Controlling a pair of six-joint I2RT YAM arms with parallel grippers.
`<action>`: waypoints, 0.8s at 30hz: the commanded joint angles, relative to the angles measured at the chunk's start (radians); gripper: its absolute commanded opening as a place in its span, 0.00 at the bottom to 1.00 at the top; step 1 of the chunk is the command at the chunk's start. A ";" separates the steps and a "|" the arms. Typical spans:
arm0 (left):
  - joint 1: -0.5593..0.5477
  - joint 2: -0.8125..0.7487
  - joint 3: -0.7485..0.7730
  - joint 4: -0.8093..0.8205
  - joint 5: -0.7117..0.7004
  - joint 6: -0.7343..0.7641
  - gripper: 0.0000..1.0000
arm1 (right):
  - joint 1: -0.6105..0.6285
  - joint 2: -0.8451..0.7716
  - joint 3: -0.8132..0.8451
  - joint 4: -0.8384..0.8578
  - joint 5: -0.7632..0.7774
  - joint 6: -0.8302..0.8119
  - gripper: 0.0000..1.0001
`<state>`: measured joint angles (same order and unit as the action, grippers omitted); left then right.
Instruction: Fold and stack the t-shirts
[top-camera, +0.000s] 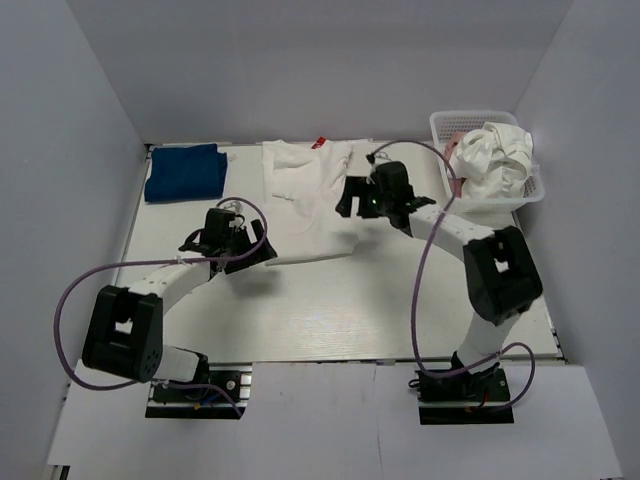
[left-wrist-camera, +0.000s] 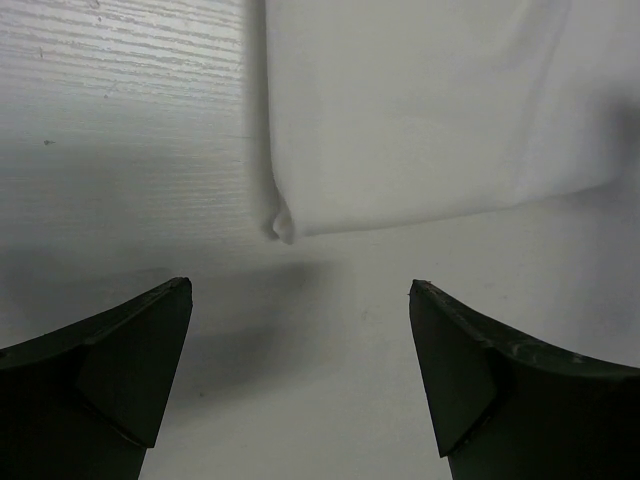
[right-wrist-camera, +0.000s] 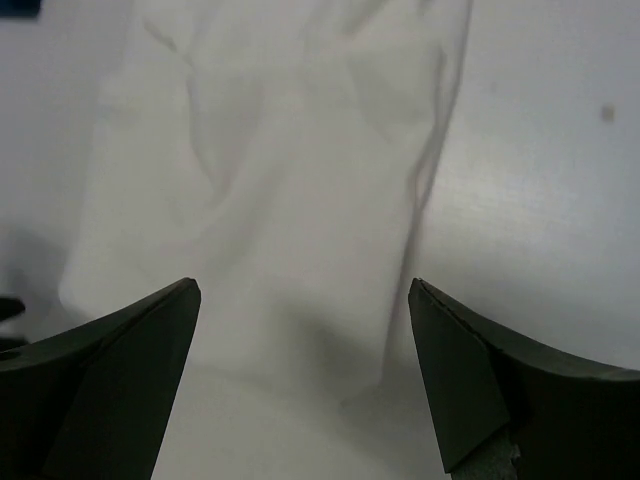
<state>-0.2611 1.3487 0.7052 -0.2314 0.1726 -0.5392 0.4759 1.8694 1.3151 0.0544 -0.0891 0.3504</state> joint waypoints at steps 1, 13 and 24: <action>-0.001 0.044 0.034 0.059 0.022 -0.001 1.00 | -0.003 -0.163 -0.250 0.005 -0.003 0.073 0.90; 0.008 0.234 0.043 0.172 0.088 0.018 0.82 | 0.000 -0.078 -0.395 0.124 -0.227 0.019 0.90; 0.008 0.262 0.074 0.172 0.163 0.045 0.00 | 0.001 -0.127 -0.438 0.159 -0.221 0.018 0.00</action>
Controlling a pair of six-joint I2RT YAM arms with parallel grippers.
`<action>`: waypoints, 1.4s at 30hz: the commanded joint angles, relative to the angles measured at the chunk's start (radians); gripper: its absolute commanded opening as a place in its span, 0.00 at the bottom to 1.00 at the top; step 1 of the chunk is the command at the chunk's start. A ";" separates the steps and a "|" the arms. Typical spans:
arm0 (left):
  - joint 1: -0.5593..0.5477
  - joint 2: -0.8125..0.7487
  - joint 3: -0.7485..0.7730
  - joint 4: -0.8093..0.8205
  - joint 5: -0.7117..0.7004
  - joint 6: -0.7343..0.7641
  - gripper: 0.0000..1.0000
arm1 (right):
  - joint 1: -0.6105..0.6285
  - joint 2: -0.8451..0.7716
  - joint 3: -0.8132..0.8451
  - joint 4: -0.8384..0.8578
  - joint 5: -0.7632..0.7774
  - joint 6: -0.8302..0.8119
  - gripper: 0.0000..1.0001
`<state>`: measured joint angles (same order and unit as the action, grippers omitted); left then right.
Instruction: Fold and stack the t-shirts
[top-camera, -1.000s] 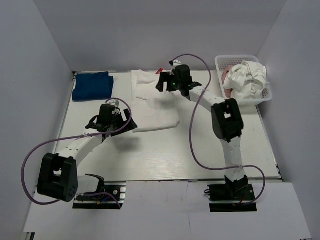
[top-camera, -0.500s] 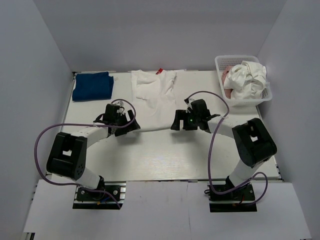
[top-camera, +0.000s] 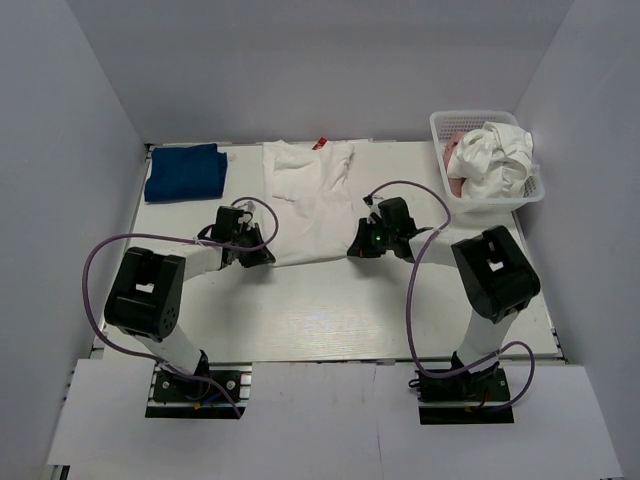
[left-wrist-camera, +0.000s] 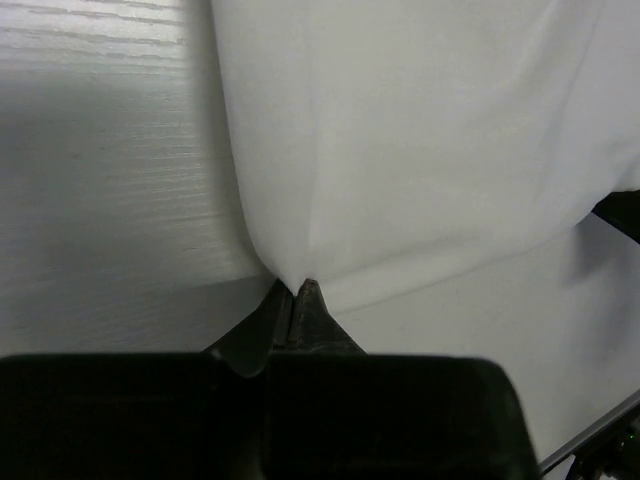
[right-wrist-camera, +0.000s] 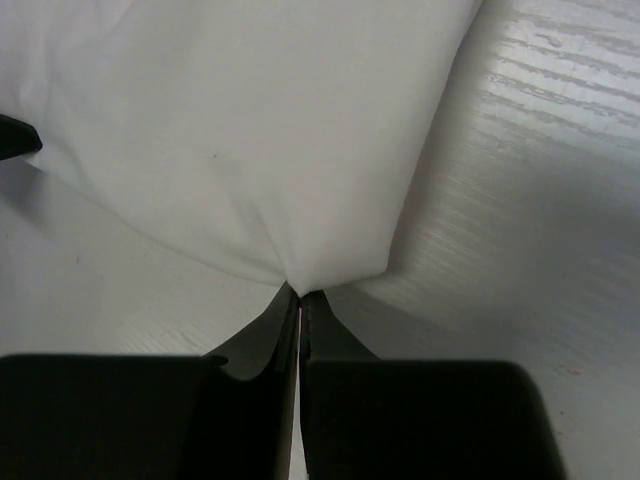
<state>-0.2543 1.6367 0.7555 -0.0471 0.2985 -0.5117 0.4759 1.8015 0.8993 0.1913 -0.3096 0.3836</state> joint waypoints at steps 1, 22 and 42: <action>0.001 -0.040 0.013 -0.001 0.028 0.018 0.00 | 0.004 -0.067 -0.029 0.023 0.004 -0.015 0.00; -0.008 -0.753 -0.062 -0.268 0.228 -0.109 0.00 | 0.026 -0.786 -0.129 -0.425 -0.143 0.001 0.00; 0.012 -0.201 0.277 -0.027 0.045 -0.156 0.00 | -0.029 -0.466 0.128 -0.257 0.348 0.043 0.00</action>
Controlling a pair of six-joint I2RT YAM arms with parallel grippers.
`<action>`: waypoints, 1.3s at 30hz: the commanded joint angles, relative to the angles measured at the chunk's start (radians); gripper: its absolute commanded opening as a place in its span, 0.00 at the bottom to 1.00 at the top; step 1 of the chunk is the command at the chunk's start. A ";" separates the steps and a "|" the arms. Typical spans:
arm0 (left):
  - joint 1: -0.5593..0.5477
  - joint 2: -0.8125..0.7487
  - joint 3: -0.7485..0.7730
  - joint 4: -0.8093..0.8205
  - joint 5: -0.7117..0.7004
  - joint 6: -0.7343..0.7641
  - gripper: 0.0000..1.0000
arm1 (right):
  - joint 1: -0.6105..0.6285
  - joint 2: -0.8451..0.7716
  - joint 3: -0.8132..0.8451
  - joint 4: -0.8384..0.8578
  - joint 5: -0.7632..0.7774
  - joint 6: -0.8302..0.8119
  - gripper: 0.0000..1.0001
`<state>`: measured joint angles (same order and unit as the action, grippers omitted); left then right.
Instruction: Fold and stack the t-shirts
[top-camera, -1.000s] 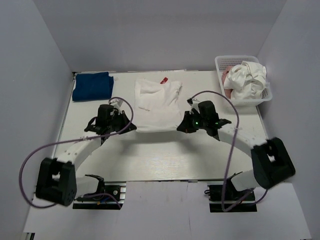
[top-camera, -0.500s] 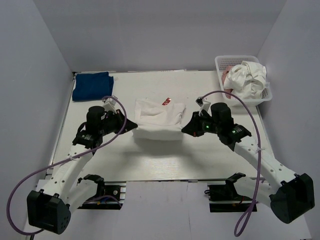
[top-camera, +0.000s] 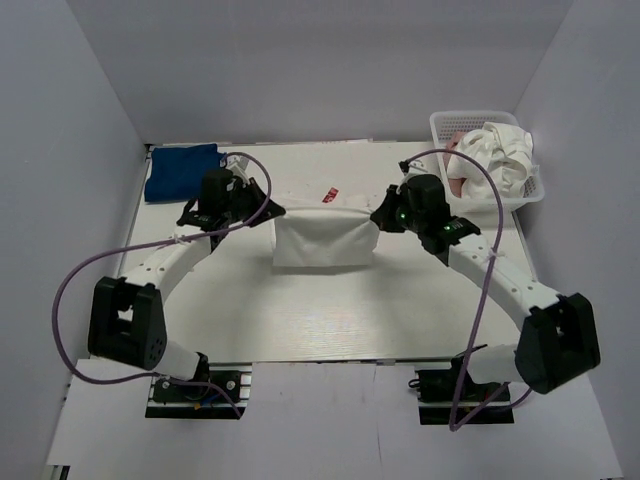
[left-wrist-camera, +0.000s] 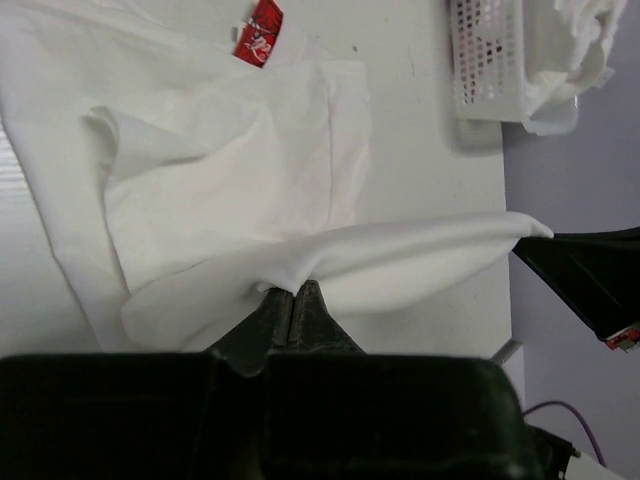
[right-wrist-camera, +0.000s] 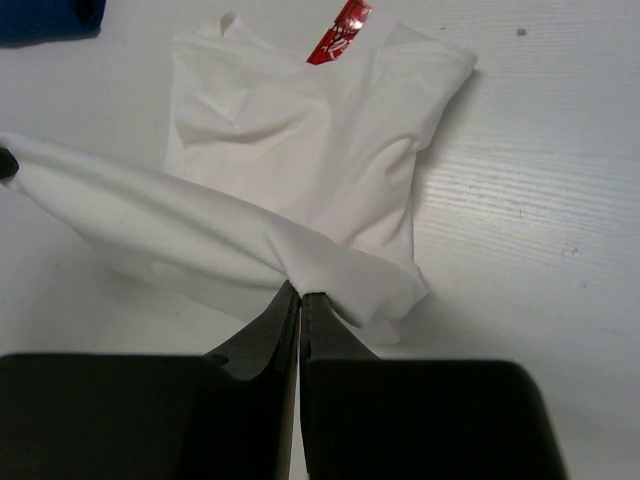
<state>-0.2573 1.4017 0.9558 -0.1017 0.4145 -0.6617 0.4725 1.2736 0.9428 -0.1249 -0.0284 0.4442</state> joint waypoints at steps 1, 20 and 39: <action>0.015 0.060 0.098 0.028 -0.086 -0.006 0.00 | -0.028 0.108 0.100 0.068 0.059 -0.019 0.00; 0.124 0.818 0.794 0.034 -0.041 0.014 0.51 | -0.183 0.973 0.889 0.139 -0.258 -0.036 0.87; 0.069 0.738 0.735 0.128 0.204 0.134 1.00 | -0.111 0.843 0.732 0.312 -0.461 0.019 0.90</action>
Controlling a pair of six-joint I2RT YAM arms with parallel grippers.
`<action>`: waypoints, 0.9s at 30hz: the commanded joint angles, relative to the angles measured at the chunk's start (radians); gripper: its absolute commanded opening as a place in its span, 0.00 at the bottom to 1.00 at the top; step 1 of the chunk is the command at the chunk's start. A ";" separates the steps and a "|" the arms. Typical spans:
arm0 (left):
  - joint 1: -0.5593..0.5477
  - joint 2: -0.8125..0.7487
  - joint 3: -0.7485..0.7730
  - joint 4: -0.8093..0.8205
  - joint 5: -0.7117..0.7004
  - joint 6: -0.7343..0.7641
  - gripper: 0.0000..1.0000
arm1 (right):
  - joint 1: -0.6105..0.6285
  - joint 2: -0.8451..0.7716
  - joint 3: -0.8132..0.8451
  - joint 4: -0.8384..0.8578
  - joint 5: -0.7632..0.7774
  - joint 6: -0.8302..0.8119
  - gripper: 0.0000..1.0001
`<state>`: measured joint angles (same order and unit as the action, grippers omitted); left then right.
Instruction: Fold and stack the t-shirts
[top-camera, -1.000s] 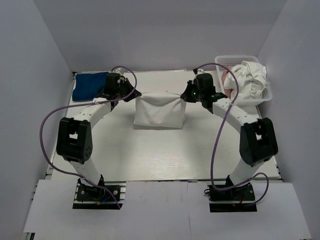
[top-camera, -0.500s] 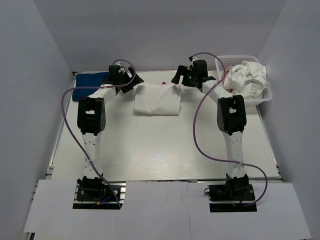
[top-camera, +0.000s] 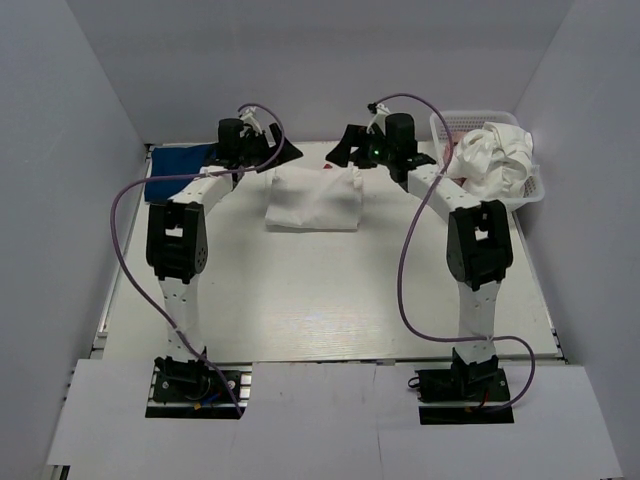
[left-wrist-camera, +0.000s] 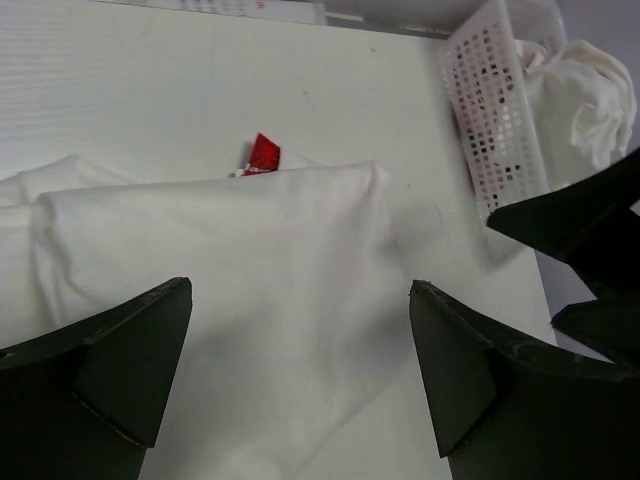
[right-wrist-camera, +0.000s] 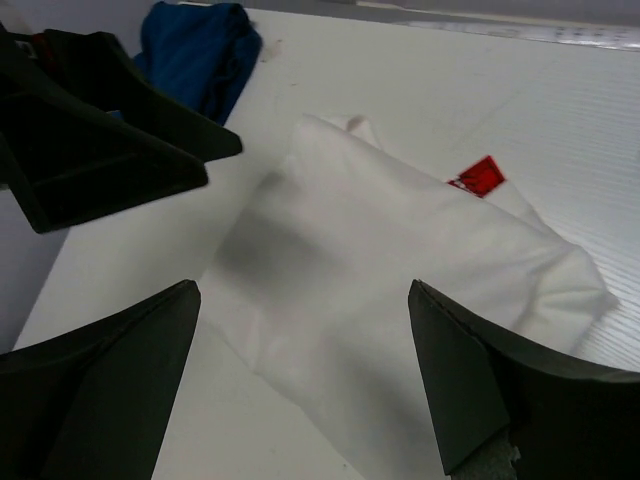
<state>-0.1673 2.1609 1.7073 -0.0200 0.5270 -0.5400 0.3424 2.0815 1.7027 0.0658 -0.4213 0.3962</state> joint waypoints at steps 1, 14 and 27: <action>-0.021 0.002 -0.006 0.057 0.091 0.012 1.00 | 0.023 0.104 0.016 0.129 -0.073 0.081 0.90; 0.008 0.307 0.198 -0.045 -0.093 0.014 1.00 | -0.035 0.376 0.167 0.012 0.185 0.188 0.90; 0.008 0.208 0.294 -0.115 -0.076 0.073 1.00 | -0.046 0.161 0.147 -0.064 0.100 0.012 0.90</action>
<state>-0.1707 2.4760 1.9446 -0.0395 0.4984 -0.5266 0.3038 2.4035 1.8515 0.0826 -0.4065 0.5133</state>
